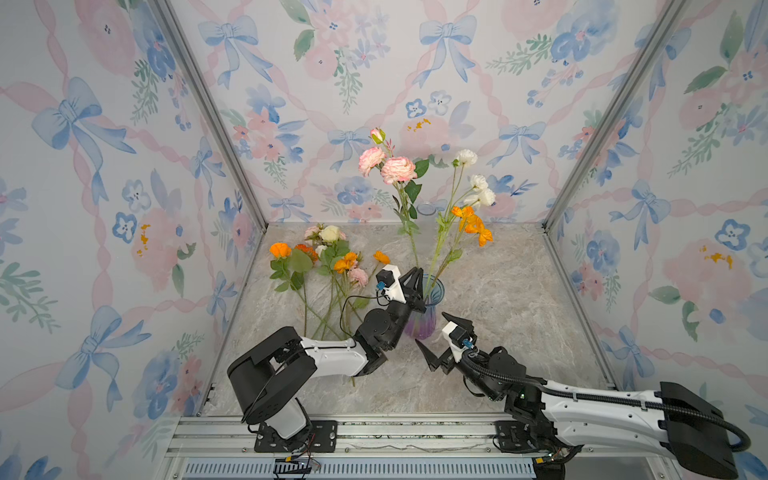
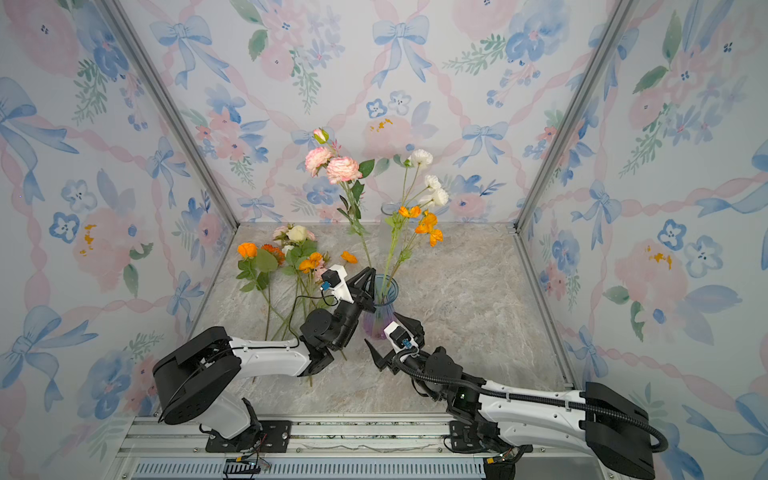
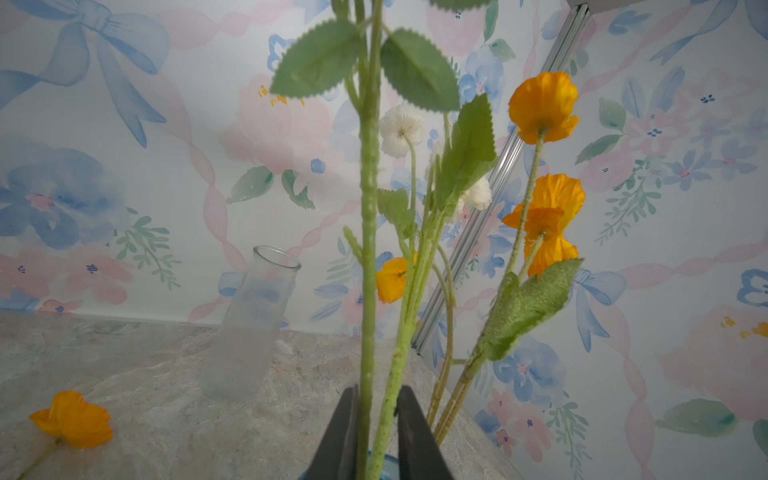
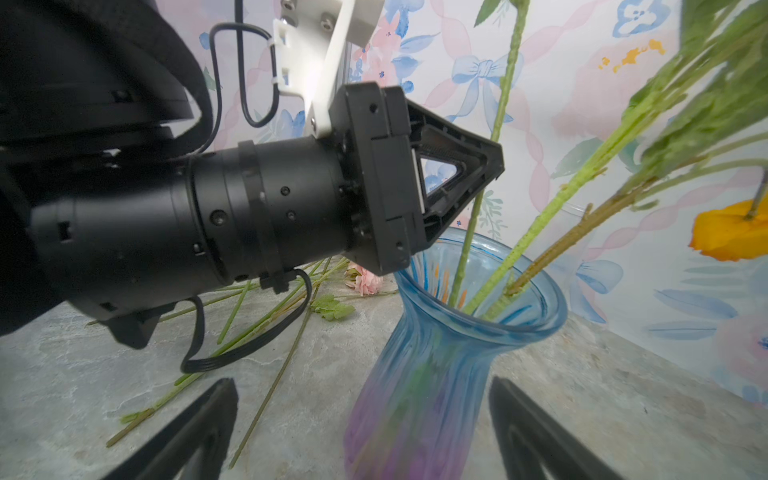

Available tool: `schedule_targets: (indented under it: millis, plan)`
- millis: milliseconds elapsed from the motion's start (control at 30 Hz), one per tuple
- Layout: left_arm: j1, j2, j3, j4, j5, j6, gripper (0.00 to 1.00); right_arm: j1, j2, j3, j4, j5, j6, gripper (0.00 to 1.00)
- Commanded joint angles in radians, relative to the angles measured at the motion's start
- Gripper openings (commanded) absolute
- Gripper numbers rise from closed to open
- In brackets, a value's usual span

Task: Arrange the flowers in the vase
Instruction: 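Carry the pink carnation over the vase and lower its stem inside with left gripper, then open the left gripper and lower it to the remaining flower stems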

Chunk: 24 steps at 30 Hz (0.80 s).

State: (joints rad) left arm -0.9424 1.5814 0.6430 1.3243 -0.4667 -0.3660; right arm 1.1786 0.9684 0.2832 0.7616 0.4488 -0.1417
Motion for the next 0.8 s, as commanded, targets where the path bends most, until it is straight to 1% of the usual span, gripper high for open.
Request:
schedule_targets:
  millis: [0,167,433,567,767]
  plan:
    - [-0.007,-0.002,-0.015,0.024,0.007,-0.007,0.21,-0.008,0.005,0.028,-0.005,-0.01,0.017,0.97]
    - [-0.008,-0.02,-0.025,0.024,0.007,-0.01,0.23,-0.007,0.009,0.028,-0.002,-0.012,0.019,0.97]
    - [-0.011,-0.111,-0.047,-0.01,0.024,0.008,0.33,-0.008,0.002,0.024,0.001,-0.009,0.018,0.97]
    - [-0.011,-0.185,-0.022,-0.134,0.015,0.046,0.36,-0.007,-0.017,0.02,-0.002,-0.004,0.023,0.97]
    - [0.001,-0.307,0.008,-0.384,-0.095,0.102,0.39,-0.007,-0.028,0.018,-0.008,-0.007,0.027,0.97]
